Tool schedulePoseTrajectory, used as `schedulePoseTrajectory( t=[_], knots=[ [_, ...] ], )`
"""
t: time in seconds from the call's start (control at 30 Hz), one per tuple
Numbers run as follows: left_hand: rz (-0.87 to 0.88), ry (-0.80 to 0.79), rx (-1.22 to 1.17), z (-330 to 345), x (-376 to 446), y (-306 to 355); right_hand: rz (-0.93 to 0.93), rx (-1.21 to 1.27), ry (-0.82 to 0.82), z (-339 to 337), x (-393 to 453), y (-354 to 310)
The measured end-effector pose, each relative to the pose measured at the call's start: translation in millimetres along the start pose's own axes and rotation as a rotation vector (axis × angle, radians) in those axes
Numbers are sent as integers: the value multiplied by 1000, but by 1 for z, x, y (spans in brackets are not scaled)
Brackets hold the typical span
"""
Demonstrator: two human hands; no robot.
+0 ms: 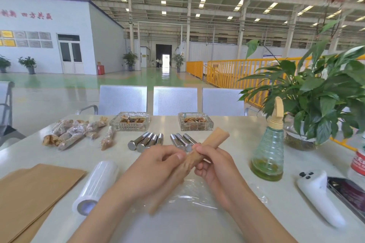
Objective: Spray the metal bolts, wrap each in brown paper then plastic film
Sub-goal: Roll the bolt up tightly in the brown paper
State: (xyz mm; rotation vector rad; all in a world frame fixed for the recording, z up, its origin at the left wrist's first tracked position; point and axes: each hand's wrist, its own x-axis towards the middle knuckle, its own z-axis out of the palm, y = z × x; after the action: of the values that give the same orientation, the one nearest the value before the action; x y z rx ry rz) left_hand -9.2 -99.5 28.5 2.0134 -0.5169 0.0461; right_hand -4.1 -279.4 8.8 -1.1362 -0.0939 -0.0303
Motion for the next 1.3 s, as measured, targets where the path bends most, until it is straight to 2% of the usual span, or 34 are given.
schedulePoseTrajectory(
  t=[0.1,0.17,0.27,0.47,0.67,0.73,0.87,0.97,1.13,1.3],
  knots=[
    [-170,-240,-224,-5,-7,5,-13,-7,-75,-3,0,-1],
    [-215,-309,-314,-7,-10,7,-22,-4,-118,-5,-1,-2],
    [-213,-269,-317,-6,-9,7,-53,-41,-132,-6,-1,-2],
    [-154,-190,-264,0,-8,2,-144,-171,-30,-5,0,6],
    [-84,-253,-256,4,-5,6,-145,-175,-67,-5,-4,-1],
    [-19,-211,-142,9,-3,6,-158,-205,-68,-1,-5,-1],
    [180,-63,273,14,2,-2,-174,-187,27,3,-1,4],
    [219,-20,501,11,2,1,-158,-158,71,4,2,5],
    [209,-17,695,15,0,9,-165,-114,124,4,3,9],
    [165,22,719,10,2,7,-179,-46,184,-1,3,1]
  ],
)
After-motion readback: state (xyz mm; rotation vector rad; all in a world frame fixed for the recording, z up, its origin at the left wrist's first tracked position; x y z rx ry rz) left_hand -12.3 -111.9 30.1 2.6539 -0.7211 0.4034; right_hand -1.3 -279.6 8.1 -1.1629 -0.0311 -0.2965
